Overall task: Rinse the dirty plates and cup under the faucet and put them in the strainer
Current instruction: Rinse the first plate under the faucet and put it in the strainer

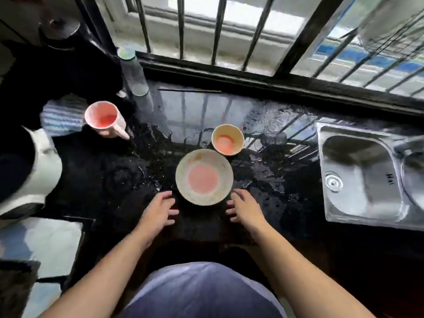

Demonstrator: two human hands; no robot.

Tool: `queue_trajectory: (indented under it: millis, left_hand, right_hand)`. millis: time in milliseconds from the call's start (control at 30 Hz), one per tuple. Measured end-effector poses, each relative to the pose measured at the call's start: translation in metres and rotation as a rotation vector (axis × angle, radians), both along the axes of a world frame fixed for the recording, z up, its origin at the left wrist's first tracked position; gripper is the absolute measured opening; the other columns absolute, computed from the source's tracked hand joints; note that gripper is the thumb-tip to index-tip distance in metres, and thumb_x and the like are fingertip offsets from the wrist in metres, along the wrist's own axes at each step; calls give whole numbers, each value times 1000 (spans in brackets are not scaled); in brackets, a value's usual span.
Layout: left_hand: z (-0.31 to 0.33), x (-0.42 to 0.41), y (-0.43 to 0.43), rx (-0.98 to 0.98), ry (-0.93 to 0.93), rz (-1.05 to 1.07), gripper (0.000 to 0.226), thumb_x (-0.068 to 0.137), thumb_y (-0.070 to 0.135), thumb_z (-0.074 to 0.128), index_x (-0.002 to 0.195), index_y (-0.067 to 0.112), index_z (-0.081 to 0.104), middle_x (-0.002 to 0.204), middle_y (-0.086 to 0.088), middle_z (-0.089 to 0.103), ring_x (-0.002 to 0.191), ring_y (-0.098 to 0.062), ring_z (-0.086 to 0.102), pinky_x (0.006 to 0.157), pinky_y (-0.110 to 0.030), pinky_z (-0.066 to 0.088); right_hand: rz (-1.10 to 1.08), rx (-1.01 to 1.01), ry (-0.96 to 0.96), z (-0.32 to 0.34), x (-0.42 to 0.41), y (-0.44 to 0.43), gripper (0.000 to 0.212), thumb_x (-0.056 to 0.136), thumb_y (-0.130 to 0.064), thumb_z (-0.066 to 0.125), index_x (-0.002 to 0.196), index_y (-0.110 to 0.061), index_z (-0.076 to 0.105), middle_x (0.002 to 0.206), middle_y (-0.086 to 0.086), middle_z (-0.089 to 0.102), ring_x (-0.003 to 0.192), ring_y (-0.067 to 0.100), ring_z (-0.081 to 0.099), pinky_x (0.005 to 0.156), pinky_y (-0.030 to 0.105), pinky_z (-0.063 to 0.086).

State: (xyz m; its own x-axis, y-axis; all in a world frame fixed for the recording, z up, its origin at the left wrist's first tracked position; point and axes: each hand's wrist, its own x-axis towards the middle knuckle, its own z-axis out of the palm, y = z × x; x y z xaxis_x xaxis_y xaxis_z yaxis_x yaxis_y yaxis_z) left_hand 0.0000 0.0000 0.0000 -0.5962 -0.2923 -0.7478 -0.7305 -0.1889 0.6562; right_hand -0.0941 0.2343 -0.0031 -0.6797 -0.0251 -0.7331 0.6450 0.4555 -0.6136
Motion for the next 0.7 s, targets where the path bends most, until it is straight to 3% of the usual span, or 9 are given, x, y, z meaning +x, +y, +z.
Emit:
queue_trajectory:
  millis: [67, 133, 233, 333, 467, 567, 700]
  left_hand:
    - [-6, -25, -1, 35, -10, -16, 35, 110, 22, 49, 146, 22, 49, 132, -8, 65, 116, -37, 70, 90, -49, 61]
    - [-13, -46, -1, 60, -4, -48, 32, 109, 22, 51, 142, 19, 49, 128, -13, 67, 113, -36, 70, 83, -48, 63]
    - [-20, -51, 6, -20, 16, -87, 14, 107, 12, 52, 120, 18, 52, 125, -16, 66, 110, -29, 70, 75, -44, 66]
    - [-18, -44, 15, -62, 19, -128, 19, 102, 7, 56, 107, 26, 55, 120, -15, 66, 108, -30, 73, 71, -40, 68]
    - [-3, -50, 58, -40, 47, -262, 34, 97, 8, 61, 88, 42, 63, 117, -8, 70, 95, -27, 80, 72, -42, 69]
    - [-3, -54, 121, 56, 38, -305, 23, 95, 7, 61, 103, 28, 63, 118, -13, 71, 91, -27, 81, 71, -44, 68]
    - [-10, -63, 234, 175, -13, -404, 23, 94, 10, 61, 117, 13, 58, 120, -18, 69, 90, -30, 80, 75, -52, 67]
  right_hand:
    - [18, 14, -26, 3, -18, -14, 25, 99, -39, 51, 122, -31, 51, 105, 1, 66, 75, 17, 72, 53, 29, 59]
    - [77, 64, -13, 7, -31, -28, 26, 97, -33, 48, 121, -23, 54, 115, 4, 62, 87, 23, 72, 55, 31, 62]
    - [70, 165, 7, 12, -30, -27, 21, 95, -19, 42, 109, -14, 56, 110, 11, 61, 66, 24, 74, 49, 30, 59]
    - [53, 144, -23, 23, -19, -7, 23, 95, -20, 38, 109, -17, 56, 111, 12, 61, 47, 19, 71, 39, 22, 49]
    - [-23, 121, -31, 44, -2, 61, 25, 96, -26, 39, 116, -22, 54, 113, 10, 65, 59, 23, 75, 41, 18, 48]
    - [-115, 88, 8, 59, 18, 137, 23, 100, -27, 40, 116, -22, 57, 111, 11, 67, 68, 25, 76, 49, 25, 58]
    - [-208, 75, 93, 69, 44, 256, 16, 102, -35, 40, 109, -34, 55, 109, 10, 67, 56, 15, 72, 44, 17, 50]
